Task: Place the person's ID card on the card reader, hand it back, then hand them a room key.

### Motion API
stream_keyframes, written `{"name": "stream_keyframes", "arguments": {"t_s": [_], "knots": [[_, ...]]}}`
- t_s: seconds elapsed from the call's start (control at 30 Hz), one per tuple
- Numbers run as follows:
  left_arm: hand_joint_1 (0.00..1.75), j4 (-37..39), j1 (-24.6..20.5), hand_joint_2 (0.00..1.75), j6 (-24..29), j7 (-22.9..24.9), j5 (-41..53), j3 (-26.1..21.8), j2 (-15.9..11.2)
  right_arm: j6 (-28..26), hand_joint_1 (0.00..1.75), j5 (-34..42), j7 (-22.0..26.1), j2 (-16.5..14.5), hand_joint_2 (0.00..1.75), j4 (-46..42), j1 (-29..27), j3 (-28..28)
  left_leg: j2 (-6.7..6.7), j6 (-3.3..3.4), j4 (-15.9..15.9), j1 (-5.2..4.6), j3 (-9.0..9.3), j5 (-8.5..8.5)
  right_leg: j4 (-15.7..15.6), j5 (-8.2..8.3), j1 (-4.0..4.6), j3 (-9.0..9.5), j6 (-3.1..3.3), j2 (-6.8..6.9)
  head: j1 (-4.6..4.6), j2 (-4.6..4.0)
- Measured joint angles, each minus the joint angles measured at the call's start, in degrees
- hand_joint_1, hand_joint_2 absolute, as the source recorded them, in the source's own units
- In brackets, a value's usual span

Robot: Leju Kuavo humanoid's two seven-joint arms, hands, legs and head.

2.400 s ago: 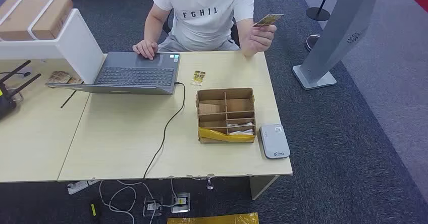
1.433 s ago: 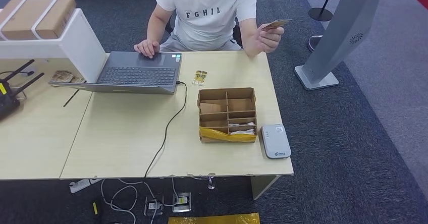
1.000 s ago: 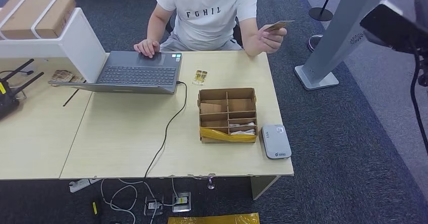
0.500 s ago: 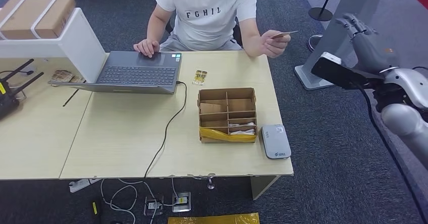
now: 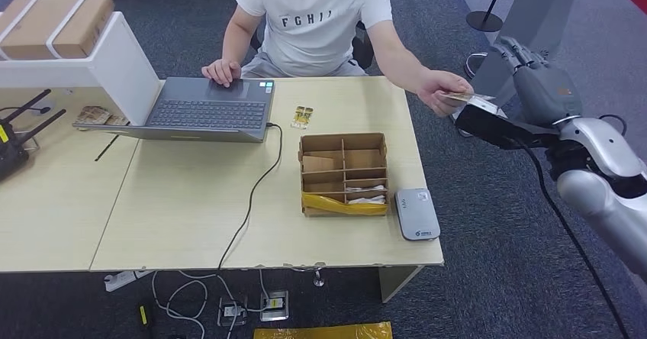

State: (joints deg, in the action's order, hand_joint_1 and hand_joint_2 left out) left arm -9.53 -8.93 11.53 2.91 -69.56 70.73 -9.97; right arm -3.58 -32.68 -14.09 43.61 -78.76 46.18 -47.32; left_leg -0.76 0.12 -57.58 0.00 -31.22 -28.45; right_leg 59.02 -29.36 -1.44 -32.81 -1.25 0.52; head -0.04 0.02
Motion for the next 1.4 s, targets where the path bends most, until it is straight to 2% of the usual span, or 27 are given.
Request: {"name": "stream_keyframes", "arguments": {"t_s": [0.17, 0.3, 1.07, 1.4], "knots": [[0.0, 0.0, 0.0, 0.0, 0.0, 0.0, 0.0, 0.0, 0.0, 0.1, 0.0, -0.4, 0.4, -0.7, 1.75, 0.3, -0.5, 0.0, 0.0, 0.0, 0.0, 0.0, 0.0, 0.0, 0.0, 0.0, 0.0, -0.01, 0.0, -0.02, 0.0, 0.0], [0.0, 0.0, 0.0, 0.0, 0.0, 0.0, 0.0, 0.1, 0.0, 0.1, 1.75, -1.3, 0.6, -1.2, 1.75, 0.5, -0.7, 0.0, 0.0, 0.0, 0.0, 0.0, 0.0, 0.0, 0.0, 0.0, 0.0, -0.01, 0.0, -0.02, 0.0, 0.0], [0.0, 0.0, 0.0, 0.0, 0.0, 0.6, 1.9, 1.4, -0.7, -2.6, 1.75, -0.5, 1.7, -2.2, 1.75, 2.0, -3.3, 0.0, 0.0, 0.0, 0.0, 0.01, 0.0, 0.0, 0.0, 0.0, 0.0, -0.01, 0.0, -0.04, 0.01, 0.0], [0.0, 0.0, 0.0, 0.0, -0.2, 0.6, 2.3, 1.4, -0.7, -5.0, 1.75, -0.3, 3.9, -5.5, 1.75, 5.8, -6.8, -0.3, 0.0, -0.01, 0.0, 0.01, 0.0, 0.0, 0.0, 0.0, 0.01, -0.01, 0.0, -0.02, 0.01, 0.0]]}}
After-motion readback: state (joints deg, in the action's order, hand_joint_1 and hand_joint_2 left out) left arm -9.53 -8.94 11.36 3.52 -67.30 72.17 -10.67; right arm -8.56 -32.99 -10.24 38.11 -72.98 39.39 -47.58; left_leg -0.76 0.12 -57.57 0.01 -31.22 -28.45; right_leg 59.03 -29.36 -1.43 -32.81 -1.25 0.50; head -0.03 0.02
